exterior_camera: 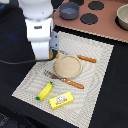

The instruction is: Interact with the objects in diverse but meaningful ways.

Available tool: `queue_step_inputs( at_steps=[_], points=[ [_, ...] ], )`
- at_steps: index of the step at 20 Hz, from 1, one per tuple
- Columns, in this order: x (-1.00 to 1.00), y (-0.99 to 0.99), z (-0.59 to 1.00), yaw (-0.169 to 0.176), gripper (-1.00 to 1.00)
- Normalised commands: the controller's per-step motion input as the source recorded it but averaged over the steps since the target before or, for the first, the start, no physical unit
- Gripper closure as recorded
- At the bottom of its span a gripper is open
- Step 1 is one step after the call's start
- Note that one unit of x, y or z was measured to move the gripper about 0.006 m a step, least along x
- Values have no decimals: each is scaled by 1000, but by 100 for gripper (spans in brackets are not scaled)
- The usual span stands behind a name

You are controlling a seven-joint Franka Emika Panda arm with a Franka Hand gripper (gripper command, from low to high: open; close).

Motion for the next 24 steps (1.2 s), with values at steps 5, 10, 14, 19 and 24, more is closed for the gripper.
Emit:
queue_step_inputs(
  at_steps=[5,10,14,19,24],
  points=[
    [917,53,348,-8,100],
    [785,4,58,-20,100],
    [722,0,0,-16,100],
    [555,2,-77,-4,100],
    [408,15,-142,0,100]
  ],
)
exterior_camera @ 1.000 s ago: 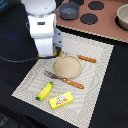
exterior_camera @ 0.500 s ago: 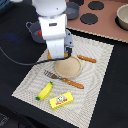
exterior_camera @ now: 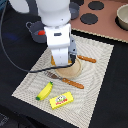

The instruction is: Interact with the objects in diverse but meaningful ways.

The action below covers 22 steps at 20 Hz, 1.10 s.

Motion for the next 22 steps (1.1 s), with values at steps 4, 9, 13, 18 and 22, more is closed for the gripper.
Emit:
queue_step_inputs(
  at_steps=[4,9,13,18,22],
  points=[
    [255,41,-126,0,100],
    [460,123,68,0,100],
    [756,171,326,-1,100],
    [847,158,462,-24,100],
    [627,33,160,-18,100]
  ],
)
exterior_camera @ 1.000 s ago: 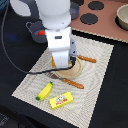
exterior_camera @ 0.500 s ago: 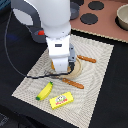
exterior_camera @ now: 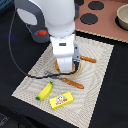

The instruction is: Interact with the objects in diverse but meaningful ways.

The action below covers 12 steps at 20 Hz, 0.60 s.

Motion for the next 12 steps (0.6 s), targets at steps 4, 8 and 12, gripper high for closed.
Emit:
queue_step_inputs(
  at_steps=[4,8,12],
  points=[
    [404,0,-31,-1,100],
    [314,0,-27,0,100],
    [458,199,698,-1,-100]
  ],
)
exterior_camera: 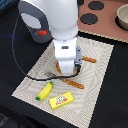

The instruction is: Interact with the objects in diverse but meaningful ways.

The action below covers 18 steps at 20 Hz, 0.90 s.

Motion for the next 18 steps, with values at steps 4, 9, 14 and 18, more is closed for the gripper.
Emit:
queue_step_inputs(
  at_steps=[4,9,14,18],
  points=[
    [461,276,1000,-1,-100],
    [409,111,982,0,-100],
    [151,-277,564,0,-100],
    [0,-731,314,1,-100]
  ],
)
